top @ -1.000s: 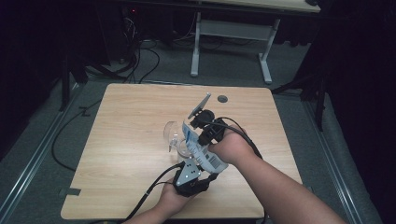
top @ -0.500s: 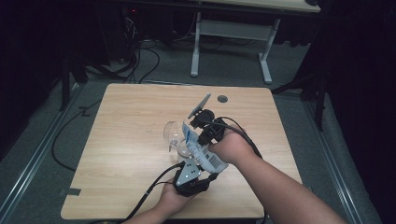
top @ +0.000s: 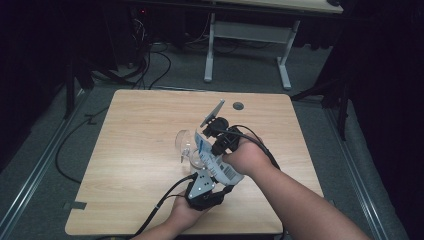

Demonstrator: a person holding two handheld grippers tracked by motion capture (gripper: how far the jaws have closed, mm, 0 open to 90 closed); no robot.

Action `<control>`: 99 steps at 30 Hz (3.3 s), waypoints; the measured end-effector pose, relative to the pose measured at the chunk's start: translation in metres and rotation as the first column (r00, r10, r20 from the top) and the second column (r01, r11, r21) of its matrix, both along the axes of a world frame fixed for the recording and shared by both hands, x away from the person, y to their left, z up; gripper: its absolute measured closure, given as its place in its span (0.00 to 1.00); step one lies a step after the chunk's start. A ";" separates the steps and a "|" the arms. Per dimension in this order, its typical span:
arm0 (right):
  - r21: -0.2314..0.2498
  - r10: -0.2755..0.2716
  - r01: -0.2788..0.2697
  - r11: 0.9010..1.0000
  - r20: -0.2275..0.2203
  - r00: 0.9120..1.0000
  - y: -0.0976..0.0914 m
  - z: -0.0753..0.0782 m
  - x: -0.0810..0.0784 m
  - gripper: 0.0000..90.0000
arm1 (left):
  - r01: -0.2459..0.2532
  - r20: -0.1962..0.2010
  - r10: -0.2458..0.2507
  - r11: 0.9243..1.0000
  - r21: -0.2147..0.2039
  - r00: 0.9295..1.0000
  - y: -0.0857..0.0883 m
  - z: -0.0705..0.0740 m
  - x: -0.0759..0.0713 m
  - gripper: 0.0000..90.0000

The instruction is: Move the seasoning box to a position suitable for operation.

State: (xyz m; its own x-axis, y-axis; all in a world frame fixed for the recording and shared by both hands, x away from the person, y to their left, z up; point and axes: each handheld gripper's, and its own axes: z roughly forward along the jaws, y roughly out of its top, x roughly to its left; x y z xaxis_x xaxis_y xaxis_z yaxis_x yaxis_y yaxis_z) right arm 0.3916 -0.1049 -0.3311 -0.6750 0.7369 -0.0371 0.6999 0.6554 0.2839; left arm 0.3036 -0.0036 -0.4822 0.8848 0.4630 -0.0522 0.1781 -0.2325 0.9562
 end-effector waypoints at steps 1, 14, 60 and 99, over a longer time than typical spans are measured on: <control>0.000 0.000 0.000 1.000 0.000 1.000 0.000 0.000 0.000 1.00 | 0.000 0.000 0.000 1.000 0.000 1.000 0.000 0.000 0.000 0.68; -0.002 0.016 -0.016 1.000 0.010 1.000 0.001 0.001 0.001 1.00 | -0.002 0.002 0.002 1.000 -0.007 1.000 0.000 0.001 0.000 0.68; -0.010 0.016 -0.016 1.000 0.008 1.000 0.006 0.001 0.004 1.00 | -0.004 -0.003 0.004 1.000 -0.016 1.000 0.002 0.003 0.002 0.68; -0.010 0.020 -0.020 1.000 0.015 1.000 0.008 0.002 0.005 1.00 | -0.006 -0.001 0.006 1.000 -0.027 1.000 0.002 0.004 0.003 0.68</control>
